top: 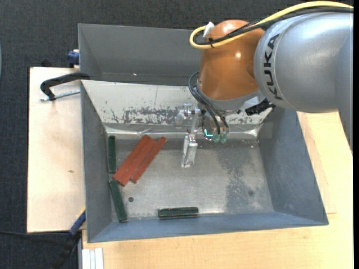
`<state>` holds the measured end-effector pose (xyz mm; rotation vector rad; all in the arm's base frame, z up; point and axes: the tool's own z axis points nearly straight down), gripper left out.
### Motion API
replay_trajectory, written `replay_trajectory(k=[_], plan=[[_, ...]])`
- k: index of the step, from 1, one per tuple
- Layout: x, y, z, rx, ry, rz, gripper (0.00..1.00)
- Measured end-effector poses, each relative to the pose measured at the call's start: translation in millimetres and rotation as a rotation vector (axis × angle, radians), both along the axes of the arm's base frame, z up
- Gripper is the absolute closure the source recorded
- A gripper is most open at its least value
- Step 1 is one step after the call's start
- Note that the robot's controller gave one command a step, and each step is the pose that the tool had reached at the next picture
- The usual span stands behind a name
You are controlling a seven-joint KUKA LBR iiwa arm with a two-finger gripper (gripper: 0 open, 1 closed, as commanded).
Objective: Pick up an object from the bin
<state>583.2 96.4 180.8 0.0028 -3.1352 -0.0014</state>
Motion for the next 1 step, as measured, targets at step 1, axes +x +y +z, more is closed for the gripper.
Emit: replay_trajectory(k=[1], plan=[[1.8, -0.4, 4.6, 0.001, -0.008, -0.001, 0.00]])
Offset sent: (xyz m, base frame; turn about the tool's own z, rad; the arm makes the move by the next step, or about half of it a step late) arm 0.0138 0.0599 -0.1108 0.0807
